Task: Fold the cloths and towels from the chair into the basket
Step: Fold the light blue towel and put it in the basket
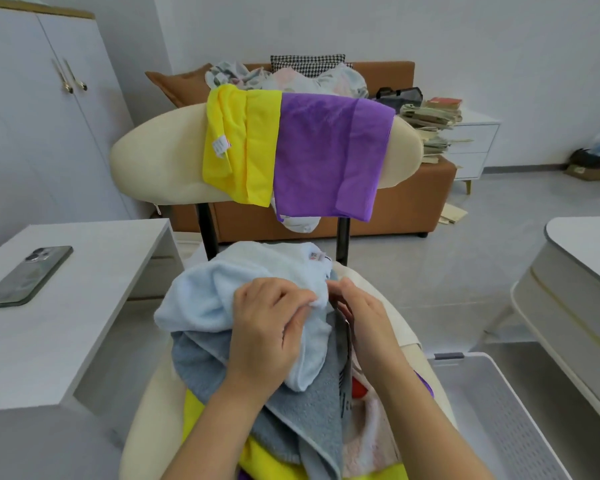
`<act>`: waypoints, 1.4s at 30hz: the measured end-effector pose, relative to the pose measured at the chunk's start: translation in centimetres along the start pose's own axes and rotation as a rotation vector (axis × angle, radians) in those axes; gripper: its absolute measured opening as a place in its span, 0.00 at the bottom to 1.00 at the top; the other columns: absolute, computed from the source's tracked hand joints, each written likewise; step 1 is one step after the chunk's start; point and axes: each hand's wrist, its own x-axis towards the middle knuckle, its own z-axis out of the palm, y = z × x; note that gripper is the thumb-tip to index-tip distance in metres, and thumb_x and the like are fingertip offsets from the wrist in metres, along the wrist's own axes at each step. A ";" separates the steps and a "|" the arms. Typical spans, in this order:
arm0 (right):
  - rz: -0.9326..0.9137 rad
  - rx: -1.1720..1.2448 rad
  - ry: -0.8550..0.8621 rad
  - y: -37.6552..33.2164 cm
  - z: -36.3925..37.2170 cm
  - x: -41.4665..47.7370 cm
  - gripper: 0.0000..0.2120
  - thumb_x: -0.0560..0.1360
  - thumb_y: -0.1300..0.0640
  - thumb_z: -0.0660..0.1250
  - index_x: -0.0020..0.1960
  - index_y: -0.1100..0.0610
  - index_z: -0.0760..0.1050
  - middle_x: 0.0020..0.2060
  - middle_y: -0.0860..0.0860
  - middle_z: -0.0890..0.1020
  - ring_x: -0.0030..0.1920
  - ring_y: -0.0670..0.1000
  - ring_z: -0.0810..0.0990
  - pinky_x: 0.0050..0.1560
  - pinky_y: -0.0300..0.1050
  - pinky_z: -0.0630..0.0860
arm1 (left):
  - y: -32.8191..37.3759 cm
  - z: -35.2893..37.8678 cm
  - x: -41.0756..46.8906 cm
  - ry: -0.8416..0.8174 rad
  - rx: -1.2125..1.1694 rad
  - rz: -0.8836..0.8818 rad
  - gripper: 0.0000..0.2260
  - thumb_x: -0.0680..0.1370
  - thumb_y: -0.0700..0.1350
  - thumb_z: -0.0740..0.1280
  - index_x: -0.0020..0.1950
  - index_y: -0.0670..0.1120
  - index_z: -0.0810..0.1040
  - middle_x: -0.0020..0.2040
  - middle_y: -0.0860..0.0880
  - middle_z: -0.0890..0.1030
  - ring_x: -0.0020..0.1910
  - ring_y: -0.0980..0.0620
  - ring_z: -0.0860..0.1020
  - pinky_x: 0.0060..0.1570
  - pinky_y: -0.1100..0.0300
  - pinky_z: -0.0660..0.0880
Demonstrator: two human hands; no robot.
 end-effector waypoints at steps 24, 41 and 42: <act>-0.018 0.051 -0.106 -0.7 -0.1 1.0 0.10 0.73 0.65 0.64 0.46 0.54 0.81 0.42 0.50 0.84 0.46 0.48 0.82 0.48 0.38 0.77 | -1.0 -0.5 1.0 0.032 -0.141 -0.492 0.09 0.77 0.51 0.63 0.40 0.49 0.75 0.38 0.55 0.76 0.40 0.59 0.73 0.43 0.67 0.67; -0.298 -0.233 -0.060 -1.1 1.0 0.3 0.27 0.72 0.44 0.63 0.45 0.72 0.69 0.36 0.65 0.72 0.38 0.50 0.69 0.37 0.47 0.67 | -1.8 -2.1 1.9 -0.096 -0.166 -0.068 0.22 0.69 0.35 0.56 0.59 0.45 0.77 0.64 0.50 0.74 0.68 0.51 0.68 0.68 0.57 0.62; -0.291 -0.242 -0.056 -0.9 0.9 0.3 0.26 0.72 0.45 0.64 0.44 0.71 0.70 0.35 0.63 0.71 0.37 0.49 0.69 0.37 0.47 0.67 | -2.1 -1.9 1.6 -0.176 -0.146 -0.022 0.19 0.69 0.38 0.57 0.57 0.47 0.78 0.65 0.51 0.74 0.69 0.50 0.67 0.68 0.55 0.62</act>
